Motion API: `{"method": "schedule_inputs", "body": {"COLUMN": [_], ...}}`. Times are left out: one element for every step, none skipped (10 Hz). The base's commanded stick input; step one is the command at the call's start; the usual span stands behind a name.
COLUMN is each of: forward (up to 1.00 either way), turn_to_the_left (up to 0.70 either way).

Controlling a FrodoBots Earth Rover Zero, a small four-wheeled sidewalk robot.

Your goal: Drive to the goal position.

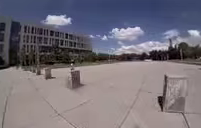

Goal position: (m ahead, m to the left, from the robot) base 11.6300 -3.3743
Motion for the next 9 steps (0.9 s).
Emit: {"method": "schedule_inputs", "body": {"forward": [0.7,0.7,0.7,0.7,0.7,0.7,0.7,0.7,0.7], "turn_to_the_left": [0.0,0.0,-0.27,-0.35,-0.35,-0.35,-0.35,-0.35,-0.35]}}
